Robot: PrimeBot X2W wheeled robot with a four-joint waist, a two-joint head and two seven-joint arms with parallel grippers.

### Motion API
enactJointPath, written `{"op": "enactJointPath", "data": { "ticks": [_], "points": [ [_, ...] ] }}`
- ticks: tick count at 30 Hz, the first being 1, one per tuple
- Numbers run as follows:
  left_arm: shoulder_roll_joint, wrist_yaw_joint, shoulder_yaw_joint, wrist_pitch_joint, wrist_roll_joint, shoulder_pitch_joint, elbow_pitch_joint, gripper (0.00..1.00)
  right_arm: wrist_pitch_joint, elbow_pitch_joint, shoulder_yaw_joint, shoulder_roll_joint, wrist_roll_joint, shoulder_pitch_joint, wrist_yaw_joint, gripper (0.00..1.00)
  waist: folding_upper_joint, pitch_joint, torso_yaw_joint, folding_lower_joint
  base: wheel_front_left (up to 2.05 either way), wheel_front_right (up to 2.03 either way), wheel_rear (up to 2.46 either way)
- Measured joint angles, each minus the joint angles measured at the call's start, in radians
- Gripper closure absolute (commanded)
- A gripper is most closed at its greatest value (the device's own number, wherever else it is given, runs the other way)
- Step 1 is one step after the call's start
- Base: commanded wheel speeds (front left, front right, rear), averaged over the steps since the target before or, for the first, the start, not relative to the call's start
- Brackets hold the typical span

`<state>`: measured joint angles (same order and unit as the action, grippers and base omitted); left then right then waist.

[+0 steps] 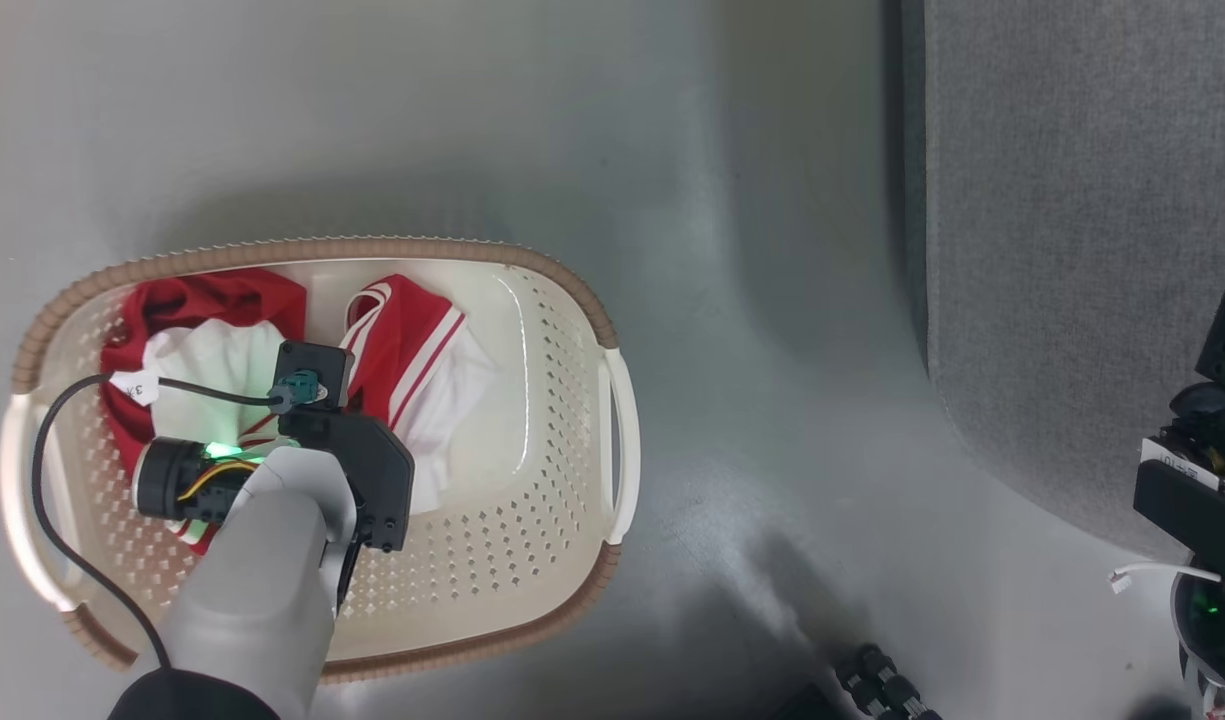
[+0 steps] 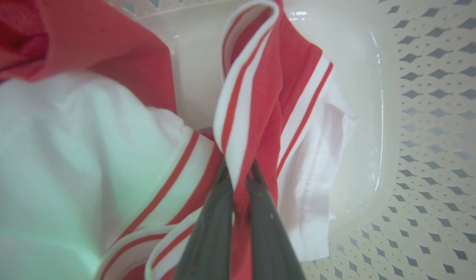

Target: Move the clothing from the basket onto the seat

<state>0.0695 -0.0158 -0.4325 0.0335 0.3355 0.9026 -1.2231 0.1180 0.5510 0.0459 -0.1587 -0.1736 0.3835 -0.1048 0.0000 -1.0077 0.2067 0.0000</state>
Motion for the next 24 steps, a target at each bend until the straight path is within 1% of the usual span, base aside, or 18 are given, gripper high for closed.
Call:
{"op": "enactJointPath", "data": {
  "ticks": [3, 5, 9, 12, 20, 24],
  "points": [
    [-0.008, 0.008, 0.004, 0.015, 0.023, 0.0, -0.001, 1.0, 0.008, -0.025, 0.0, -0.001, 0.0, 0.002, 0.002, 0.0, 0.0, 0.019, -0.01, -0.0001, 0.0, 0.0, 0.0],
    [-0.01, 0.01, 0.005, 0.032, 0.025, 0.0, -0.001, 1.0, 0.009, -0.045, -0.001, -0.003, -0.001, 0.005, 0.008, 0.0, 0.0, 0.033, -0.017, -0.0001, 0.0, 0.0, 0.0],
    [-0.015, 0.025, 0.009, 0.058, 0.035, -0.007, -0.002, 1.0, 0.016, -0.083, -0.004, -0.005, -0.002, 0.007, 0.01, 0.0, 0.0, 0.067, -0.033, -0.0001, 0.0, 0.0, 0.0],
    [-0.018, 0.03, 0.011, 0.081, 0.041, -0.014, -0.003, 1.0, 0.021, -0.117, -0.005, -0.01, -0.007, 0.007, 0.019, 0.0, -0.0001, 0.096, -0.046, -0.0001, 0.0, 0.0, 0.0],
    [-0.029, 0.053, 0.021, 0.142, 0.051, -0.069, -0.005, 1.0, 0.034, -0.222, -0.004, -0.017, -0.016, -0.005, 0.036, 0.0, 0.0, 0.187, -0.078, -0.0001, 0.0, 0.0, 0.0],
    [-0.032, 0.067, 0.025, 0.165, 0.079, -0.088, -0.004, 1.0, 0.042, -0.272, -0.002, -0.017, -0.022, -0.007, 0.044, 0.0, 0.0, 0.24, -0.093, -0.0001, 0.0, 0.0, 0.0]
  ]
}}
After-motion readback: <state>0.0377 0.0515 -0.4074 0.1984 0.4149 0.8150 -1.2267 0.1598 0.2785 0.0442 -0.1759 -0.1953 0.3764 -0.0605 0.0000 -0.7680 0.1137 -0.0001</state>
